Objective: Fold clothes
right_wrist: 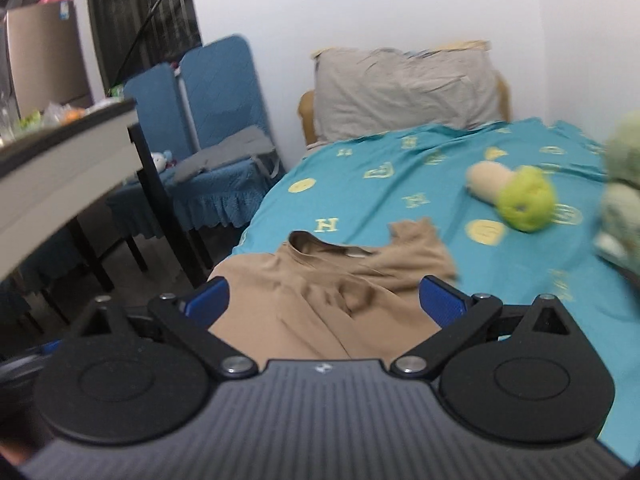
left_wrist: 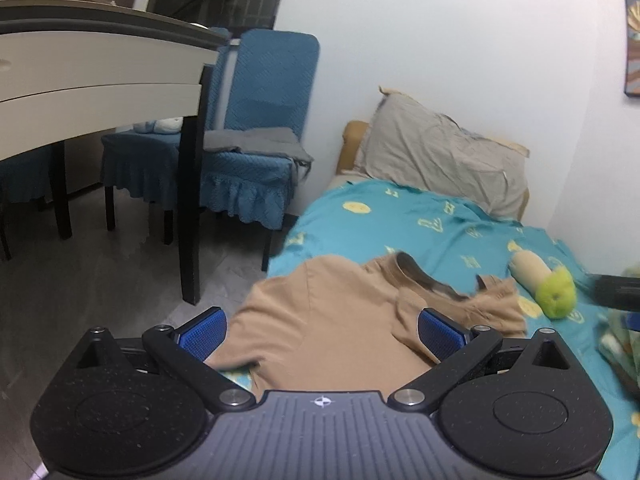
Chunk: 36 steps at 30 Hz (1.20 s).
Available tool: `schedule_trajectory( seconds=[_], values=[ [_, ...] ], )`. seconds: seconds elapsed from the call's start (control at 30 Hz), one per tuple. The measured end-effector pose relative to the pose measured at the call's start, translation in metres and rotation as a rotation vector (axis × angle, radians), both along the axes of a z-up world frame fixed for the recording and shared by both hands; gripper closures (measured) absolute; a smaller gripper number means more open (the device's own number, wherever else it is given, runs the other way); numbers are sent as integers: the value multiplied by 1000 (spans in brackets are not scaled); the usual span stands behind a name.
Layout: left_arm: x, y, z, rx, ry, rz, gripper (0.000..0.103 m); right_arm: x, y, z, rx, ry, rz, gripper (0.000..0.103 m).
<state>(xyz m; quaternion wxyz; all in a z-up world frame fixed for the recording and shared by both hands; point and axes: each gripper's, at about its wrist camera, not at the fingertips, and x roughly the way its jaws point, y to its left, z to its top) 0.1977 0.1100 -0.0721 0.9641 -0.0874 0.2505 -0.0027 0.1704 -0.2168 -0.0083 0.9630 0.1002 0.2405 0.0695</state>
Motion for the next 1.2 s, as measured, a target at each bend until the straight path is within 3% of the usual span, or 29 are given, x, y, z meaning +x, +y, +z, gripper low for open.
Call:
schedule_trajectory(
  seconds=[0.13,0.3,0.5,0.67,0.83,0.93,0.97,1.03,1.17,1.2],
  values=[
    [-20,-14,-7,-3,85,-59,0,-83,-37,15,55,-8,-87,0],
    [-41,-38,-13,12,164,-149,0,-160,-84,2,165,-27,-181,0],
    [-63,-80,-20,2,242,-242,2,-171,-127,-12,301,-28,-297,0],
    [-88,-139,-22,-96,320,-372,9,-166,-148,-21,349,-53,-390,0],
    [-103,-205,-32,-191,435,-505,28,-178,-170,-25,420,-114,-447,0],
    [-111,-235,-43,-185,493,-584,32,-179,-178,-28,456,-120,-453,0],
    [-112,-242,-49,-171,518,-601,34,-178,-180,-30,469,-114,-449,0],
    [-112,-251,-64,-172,589,-614,48,-173,-182,-34,480,-101,-446,0],
    [-104,-255,-89,-275,701,-655,59,-166,-184,-39,489,-80,-441,0],
    [-102,-254,-92,-290,715,-660,78,-165,-184,-39,489,-78,-440,0]
  ],
)
